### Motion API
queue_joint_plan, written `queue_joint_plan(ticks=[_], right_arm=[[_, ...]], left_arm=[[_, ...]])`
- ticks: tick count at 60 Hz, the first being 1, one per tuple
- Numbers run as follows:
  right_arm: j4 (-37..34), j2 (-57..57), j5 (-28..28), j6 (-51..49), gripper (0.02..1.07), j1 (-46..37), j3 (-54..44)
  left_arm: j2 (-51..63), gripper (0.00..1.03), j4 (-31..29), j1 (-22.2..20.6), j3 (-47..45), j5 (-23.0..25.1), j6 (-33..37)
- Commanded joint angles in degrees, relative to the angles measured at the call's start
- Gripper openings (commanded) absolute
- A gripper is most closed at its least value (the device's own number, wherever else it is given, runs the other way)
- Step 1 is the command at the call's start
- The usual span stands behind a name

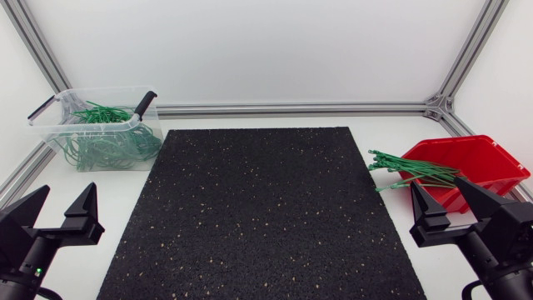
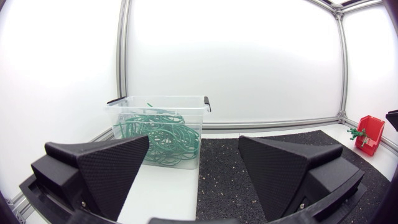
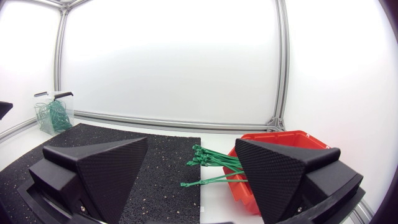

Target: Take a green cable tie from the red box, thread the tail through the head to close it, then place it in the transparent bin on the left.

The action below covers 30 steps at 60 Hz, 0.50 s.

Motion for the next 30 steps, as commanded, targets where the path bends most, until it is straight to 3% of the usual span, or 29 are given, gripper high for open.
queue_joint_plan(ticks=[1, 30], right_arm=[[0.45, -0.67, 0.31, -0.31, 1.04, 0.35, -1.32], [1.06, -0.67, -0.22, -1.27, 1.04, 0.27, -0.53]], left_arm=[[-0.56, 1.00, -0.22, -0.34, -2.53, -0.59, -0.85], [-0.56, 1.00, -0.22, -0.61, -2.53, -0.67, -0.85]])
